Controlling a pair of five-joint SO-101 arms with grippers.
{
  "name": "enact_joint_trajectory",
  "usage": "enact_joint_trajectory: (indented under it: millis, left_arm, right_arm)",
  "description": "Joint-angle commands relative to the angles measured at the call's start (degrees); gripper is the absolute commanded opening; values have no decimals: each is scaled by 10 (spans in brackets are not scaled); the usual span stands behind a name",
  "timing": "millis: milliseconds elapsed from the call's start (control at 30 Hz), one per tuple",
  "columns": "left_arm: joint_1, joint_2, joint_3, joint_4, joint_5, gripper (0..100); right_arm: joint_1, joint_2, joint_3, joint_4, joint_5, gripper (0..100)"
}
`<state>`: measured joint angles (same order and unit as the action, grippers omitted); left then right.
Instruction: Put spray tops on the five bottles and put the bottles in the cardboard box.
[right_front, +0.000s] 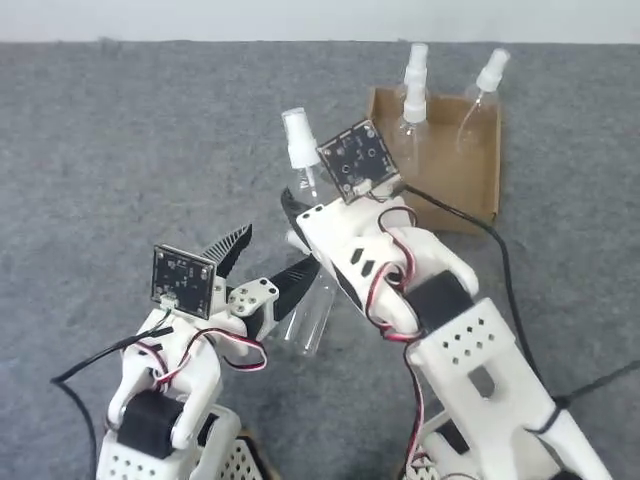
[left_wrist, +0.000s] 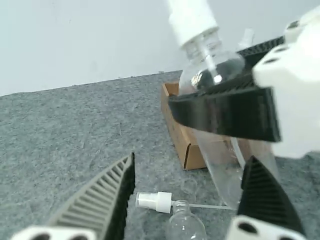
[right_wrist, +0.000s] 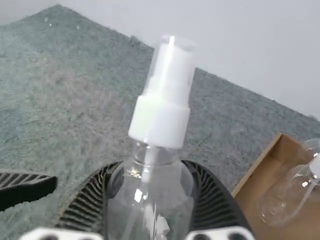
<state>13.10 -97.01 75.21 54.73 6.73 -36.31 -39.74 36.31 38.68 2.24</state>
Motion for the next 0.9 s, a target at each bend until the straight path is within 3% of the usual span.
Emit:
enact_joint_trajectory:
  millis: [0,467,600,867]
  left_arm:
    - [3,-8,-9,-5,-15,320]
    - [3,-6,14,-36,-18,320]
    - [3,-11,7,-25,-18,320]
    - [3,-11,-72,71,-17,320]
  right_arm:
    - [-9,1,-59,2,8,6]
    - [-9,-83,-127,151,6,6]
    - [-6,-86,-110,104,10,6]
    - [-8,-4,-47,-33,8,6]
